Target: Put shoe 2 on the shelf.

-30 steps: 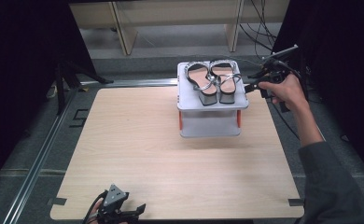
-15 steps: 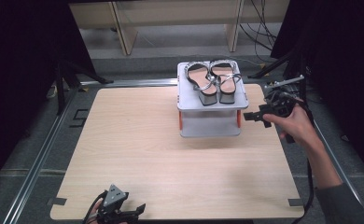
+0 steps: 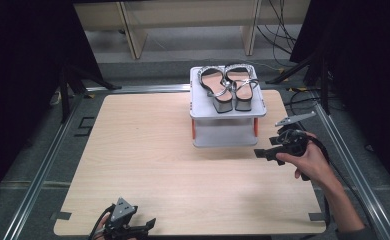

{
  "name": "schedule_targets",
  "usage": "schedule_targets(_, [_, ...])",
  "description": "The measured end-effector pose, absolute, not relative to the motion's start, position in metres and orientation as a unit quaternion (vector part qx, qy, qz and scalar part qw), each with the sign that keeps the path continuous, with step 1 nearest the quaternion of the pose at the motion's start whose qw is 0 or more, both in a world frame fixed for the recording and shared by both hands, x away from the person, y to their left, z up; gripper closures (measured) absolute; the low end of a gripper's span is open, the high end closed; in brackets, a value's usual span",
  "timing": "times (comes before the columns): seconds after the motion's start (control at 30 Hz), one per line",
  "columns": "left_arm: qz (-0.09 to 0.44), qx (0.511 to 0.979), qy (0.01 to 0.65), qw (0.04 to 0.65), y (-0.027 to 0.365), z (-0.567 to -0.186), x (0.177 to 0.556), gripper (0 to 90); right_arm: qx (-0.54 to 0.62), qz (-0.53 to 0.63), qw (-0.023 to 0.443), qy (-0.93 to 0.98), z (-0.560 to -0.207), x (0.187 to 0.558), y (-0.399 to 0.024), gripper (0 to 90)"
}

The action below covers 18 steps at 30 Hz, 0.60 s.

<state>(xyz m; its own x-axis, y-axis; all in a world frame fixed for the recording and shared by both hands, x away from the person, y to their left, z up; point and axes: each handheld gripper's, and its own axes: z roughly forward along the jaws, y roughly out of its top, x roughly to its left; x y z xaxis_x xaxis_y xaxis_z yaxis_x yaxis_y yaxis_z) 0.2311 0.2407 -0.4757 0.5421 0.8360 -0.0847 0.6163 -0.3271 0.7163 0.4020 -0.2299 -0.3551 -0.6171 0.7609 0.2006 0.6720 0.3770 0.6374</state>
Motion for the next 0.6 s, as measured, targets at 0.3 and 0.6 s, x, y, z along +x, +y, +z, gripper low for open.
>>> schedule_targets(0.3, [0.152, 0.799, 0.453, 0.364, 0.241, -0.476, 0.231, 21.8, 0.411, 0.336, 0.076, 0.844, -0.386, 0.379, -0.224, 18.0])
schedule_targets(0.6, [0.143, 0.796, 0.461, 0.365, 0.240, -0.476, 0.230, 21.2, 0.389, 0.289, 0.057, 0.873, -0.424, 0.355, -0.223, 19.6])
